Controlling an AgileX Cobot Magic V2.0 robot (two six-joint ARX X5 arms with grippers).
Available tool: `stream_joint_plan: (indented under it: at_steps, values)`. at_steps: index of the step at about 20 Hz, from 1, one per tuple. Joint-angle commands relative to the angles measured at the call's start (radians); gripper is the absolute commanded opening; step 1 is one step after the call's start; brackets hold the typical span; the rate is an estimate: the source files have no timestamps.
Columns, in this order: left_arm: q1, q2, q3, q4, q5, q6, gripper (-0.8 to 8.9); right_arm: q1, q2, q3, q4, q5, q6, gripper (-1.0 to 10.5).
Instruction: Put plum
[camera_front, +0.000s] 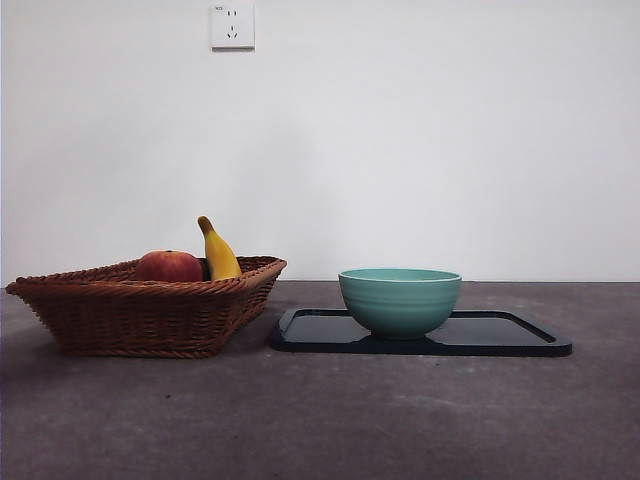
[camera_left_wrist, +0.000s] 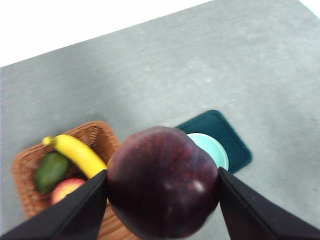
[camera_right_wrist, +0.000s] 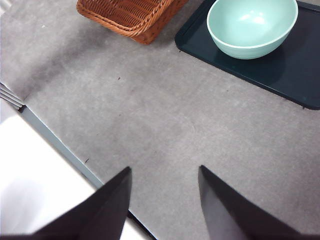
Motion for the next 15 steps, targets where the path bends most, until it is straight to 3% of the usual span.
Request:
stream_joint_plan:
  at_steps: [1, 5, 10, 15]
  values:
    - [-0.001, -0.014, 0.006, -0.053, -0.055, -0.006, 2.76, 0.004, -0.010, 0.008, 0.009, -0.003, -0.009, 2.1]
    - [0.034, -0.109, -0.146, -0.054, -0.074, -0.006, 2.76, 0.004, -0.041, 0.008, 0.025, -0.003, -0.009, 2.1]
    - [0.106, -0.258, -0.488, -0.046, -0.075, 0.012, 2.76, 0.004, -0.046, 0.008, 0.036, -0.003, -0.008, 2.1]
    - [0.126, -0.396, -0.846, 0.255, -0.075, 0.017, 2.76, 0.004, -0.046, 0.008, 0.035, -0.003, -0.004, 2.1]
